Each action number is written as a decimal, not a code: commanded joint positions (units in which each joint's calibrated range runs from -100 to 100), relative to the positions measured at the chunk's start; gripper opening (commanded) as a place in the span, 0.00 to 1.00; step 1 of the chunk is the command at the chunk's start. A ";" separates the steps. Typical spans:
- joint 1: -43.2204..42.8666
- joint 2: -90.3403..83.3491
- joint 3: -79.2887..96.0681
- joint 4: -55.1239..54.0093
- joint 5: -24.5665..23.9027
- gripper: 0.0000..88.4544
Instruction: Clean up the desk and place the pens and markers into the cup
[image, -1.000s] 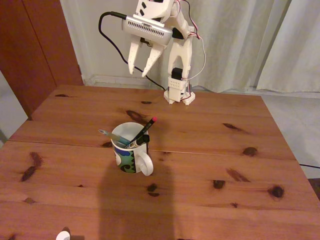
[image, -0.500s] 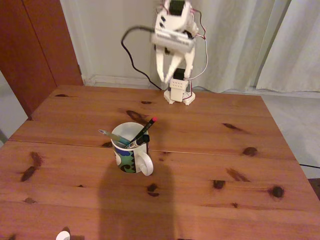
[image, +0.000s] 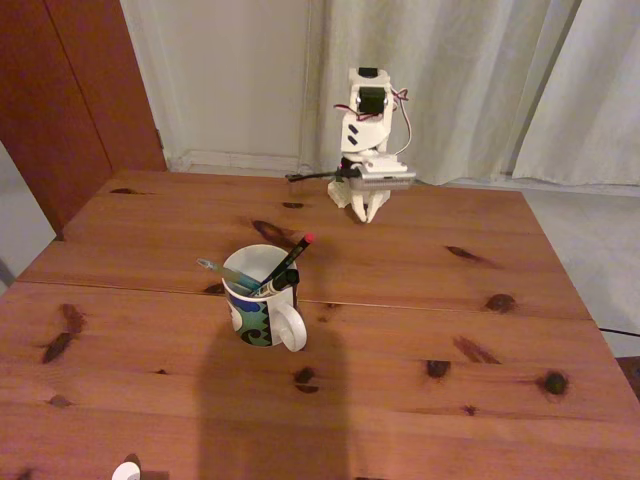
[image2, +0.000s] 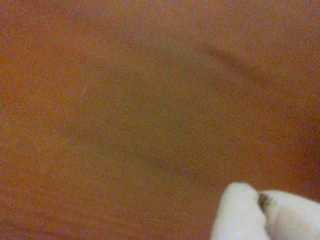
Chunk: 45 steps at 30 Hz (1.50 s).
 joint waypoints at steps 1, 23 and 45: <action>-1.37 -5.84 6.37 -0.62 -0.37 0.01; -8.29 -28.52 25.04 1.01 -11.85 0.01; -4.19 -31.49 24.86 3.16 -7.13 0.01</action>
